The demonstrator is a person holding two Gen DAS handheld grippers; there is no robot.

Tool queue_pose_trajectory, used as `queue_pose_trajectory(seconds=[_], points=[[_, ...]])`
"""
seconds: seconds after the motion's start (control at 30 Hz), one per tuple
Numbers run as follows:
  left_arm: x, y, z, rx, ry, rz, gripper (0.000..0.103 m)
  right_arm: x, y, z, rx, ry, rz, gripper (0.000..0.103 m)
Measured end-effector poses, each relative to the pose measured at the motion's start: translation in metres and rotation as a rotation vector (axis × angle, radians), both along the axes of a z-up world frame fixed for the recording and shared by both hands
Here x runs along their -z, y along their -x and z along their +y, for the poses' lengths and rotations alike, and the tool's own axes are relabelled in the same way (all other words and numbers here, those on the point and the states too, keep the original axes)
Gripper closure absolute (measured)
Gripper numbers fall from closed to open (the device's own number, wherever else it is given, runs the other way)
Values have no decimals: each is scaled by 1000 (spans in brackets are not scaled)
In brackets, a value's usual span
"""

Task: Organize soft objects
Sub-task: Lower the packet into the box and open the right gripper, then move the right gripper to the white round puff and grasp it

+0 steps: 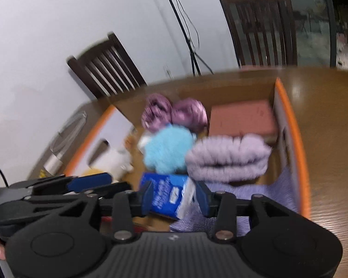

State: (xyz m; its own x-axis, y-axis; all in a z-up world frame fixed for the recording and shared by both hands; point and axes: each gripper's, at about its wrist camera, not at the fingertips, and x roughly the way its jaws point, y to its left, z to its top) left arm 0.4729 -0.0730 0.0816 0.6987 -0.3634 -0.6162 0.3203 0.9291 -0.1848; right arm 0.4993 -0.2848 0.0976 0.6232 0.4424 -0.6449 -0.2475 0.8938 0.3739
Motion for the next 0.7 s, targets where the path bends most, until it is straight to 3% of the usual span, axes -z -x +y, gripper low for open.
queue_pose_trajectory(seconds=[0.17, 0.23, 0.3, 0.53, 0.6, 0.7], points=[[-56, 57, 15, 5, -3, -163, 48, -65, 46, -14, 2, 50, -171, 56], [-71, 81, 20, -6, -19, -225, 44, -89, 74, -17, 16, 105, -254, 46], [-81, 99, 21, -4, -32, -269, 40, -103, 99, -20, 23, 134, -314, 43], [-98, 156, 19, -22, -38, -331, 36, -116, 157, -12, 3, 210, -406, 40], [-92, 176, 22, -13, -20, -359, 27, -113, 177, -12, 4, 209, -450, 35], [-72, 201, 19, -2, -31, -337, 26, -95, 211, -12, -24, 172, -488, 26]])
